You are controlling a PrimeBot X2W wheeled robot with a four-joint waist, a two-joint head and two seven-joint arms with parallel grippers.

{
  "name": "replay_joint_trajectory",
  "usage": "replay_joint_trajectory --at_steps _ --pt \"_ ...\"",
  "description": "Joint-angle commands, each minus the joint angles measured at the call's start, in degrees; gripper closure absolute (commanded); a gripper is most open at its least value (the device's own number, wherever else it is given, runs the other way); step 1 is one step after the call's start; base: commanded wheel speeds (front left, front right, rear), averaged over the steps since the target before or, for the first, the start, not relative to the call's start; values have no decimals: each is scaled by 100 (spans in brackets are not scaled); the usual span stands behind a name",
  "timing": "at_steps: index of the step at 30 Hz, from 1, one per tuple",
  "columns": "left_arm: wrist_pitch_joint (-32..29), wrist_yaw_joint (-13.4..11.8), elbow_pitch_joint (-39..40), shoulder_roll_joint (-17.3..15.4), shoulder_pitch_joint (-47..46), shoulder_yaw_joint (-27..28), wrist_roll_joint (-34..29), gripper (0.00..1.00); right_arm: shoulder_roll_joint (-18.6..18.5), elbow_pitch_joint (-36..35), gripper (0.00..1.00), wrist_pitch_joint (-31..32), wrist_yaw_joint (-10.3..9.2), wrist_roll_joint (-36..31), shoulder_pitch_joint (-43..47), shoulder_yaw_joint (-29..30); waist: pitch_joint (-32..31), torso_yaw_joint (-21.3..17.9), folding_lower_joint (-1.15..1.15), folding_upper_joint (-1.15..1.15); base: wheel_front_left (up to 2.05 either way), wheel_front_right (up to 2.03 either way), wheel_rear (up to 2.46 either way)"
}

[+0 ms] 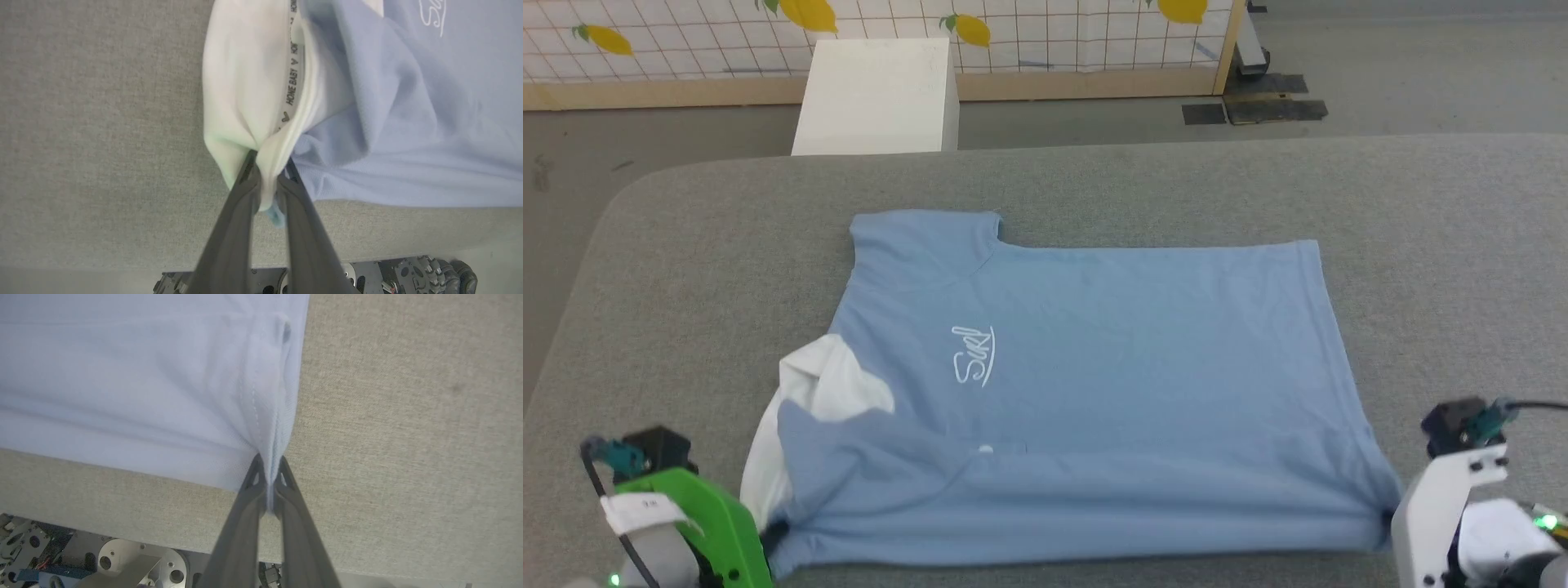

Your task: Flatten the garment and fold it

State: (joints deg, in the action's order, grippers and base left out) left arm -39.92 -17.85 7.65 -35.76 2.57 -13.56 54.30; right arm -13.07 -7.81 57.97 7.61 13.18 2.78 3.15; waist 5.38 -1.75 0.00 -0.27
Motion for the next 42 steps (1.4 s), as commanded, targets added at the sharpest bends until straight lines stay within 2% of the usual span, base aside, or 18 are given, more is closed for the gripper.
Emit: replay_joint_trajectory --at_steps 1,8,9,10,11,12,18,23,26,28,32,37,42 --pt "-5 -66 -86 4 140 32 50 100 12 63 100 -15 -12 -7 132 47 25 -1 0 27 0 0 0" --pt "-75 96 -789 245 176 -199 182 100 215 530 100 -252 -12 -98 324 -116 137 -40 0 27 0 0 0" --pt "-65 122 -872 264 140 -211 184 81 225 592 100 -290 -12 -112 309 -127 145 -46 0 27 0 0 0" --pt "-47 141 -958 281 88 -220 174 30 263 664 100 -349 -12 -118 283 -105 148 -53 0 27 0 0 0" --pt "-33 158 -1001 289 40 -228 161 0 283 719 57 -355 -12 -125 273 -103 146 -54 0 27 0 0 0" --pt "-3 183 -1036 292 -19 -219 151 0 271 758 0 -365 -12 -143 263 -122 142 -53 0 27 0 0 0" --pt "1 185 -825 35 -155 -95 62 0 139 592 0 -536 -12 43 151 -125 -24 -83 0 27 0 0 0" --pt "-82 66 -180 -314 -194 157 28 0 -32 24 0 -445 -12 372 104 72 -190 -101 0 27 0 0 0" --pt "90 37 141 -357 -329 369 19 0 -95 -318 0 -529 -12 456 -33 312 -264 -104 0 27 0 0 0" --pt "358 101 303 -309 -462 475 -44 0 -203 -487 0 -740 -12 439 -162 381 -289 -105 0 27 0 0 0" --pt "1325 366 352 -15 -752 628 -302 0 -224 -545 0 -1523 -12 318 -477 600 -295 -101 0 27 0 0 0" --pt "2614 762 -2 361 -1034 681 -685 0 -253 -363 0 -2569 -12 296 -770 550 -205 -82 0 27 0 0 0" --pt "3806 1277 -637 616 -1231 560 -1079 0 -261 2 0 -3460 -12 188 -914 505 -53 -58 0 27 0 0 0"
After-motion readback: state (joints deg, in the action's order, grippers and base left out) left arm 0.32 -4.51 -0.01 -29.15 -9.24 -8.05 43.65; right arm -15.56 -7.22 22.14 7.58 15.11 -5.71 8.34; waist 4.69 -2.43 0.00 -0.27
